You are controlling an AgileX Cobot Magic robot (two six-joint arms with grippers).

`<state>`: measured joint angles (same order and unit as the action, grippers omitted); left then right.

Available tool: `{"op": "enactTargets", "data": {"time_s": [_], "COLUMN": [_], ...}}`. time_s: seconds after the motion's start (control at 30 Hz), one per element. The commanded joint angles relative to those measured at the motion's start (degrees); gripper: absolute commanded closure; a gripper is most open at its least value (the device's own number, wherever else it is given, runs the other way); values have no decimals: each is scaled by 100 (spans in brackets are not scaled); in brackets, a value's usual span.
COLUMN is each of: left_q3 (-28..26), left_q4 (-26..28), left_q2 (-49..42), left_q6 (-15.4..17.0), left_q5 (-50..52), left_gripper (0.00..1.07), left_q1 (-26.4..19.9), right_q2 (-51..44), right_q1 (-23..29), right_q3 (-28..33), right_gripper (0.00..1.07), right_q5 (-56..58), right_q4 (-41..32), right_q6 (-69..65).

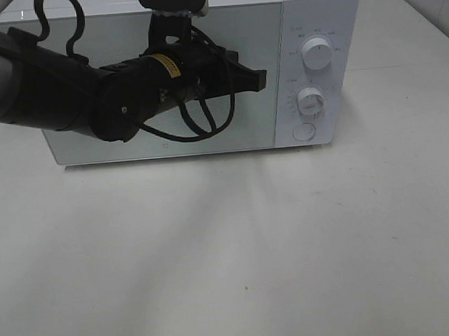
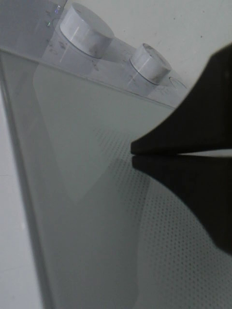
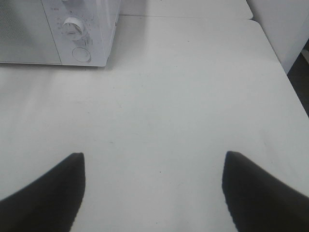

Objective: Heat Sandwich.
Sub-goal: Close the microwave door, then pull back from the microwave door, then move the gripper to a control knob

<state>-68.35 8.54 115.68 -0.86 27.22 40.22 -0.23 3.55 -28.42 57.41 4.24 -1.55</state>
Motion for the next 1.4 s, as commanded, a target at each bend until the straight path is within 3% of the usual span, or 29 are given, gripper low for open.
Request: {"op": "enactTargets", "data": {"time_s": [0.03,0.4,0.6,0.63,0.73,0.77,0.8,0.87,1.1,1.23,1.3,1.4], "left_q3": [149,1157,1444,1484,1501,1501,1501,1501,1501,1501,1501,1501], "left_q4": [246,241,241,241,241,241,246,246,212,-57,-550,-779], "left_q2": [-183,-917,-1249,-1335,-1644,-1644,-1770,-1896,-2217,-2464,-2670,-2991], "left_q6": [-29,-11,-6,-6,23,23,34,34,11,-29,-23,86], "left_q5": [183,103,-361,-516,-1352,-1352,-1684,-1931,-2974,-3856,-4624,-5346], "left_gripper": [107,107,106,102,59,59,29,4,8,8,8,8], "left_q1": [17,321,350,350,350,350,350,350,350,350,350,258], "right_q2": [-160,-160,-160,-160,-160,-160,-160,-160,-160,-160,-160,-160], "right_q1": [-23,-23,-23,-23,-23,-23,-23,-23,-23,-23,-23,-23], "right_q3": [0,0,0,0,0,0,0,0,0,0,0,0], "right_gripper": [32,32,32,32,32,32,32,32,32,32,32,32], "right_q5": [-40,-40,-40,-40,-40,-40,-40,-40,-40,-40,-40,-40], "right_q4": [-17,-17,-17,-17,-17,-17,-17,-17,-17,-17,-17,-17], "right_q6": [-11,-11,-6,-6,-6,-6,-6,-6,-6,-6,-6,-6]}}
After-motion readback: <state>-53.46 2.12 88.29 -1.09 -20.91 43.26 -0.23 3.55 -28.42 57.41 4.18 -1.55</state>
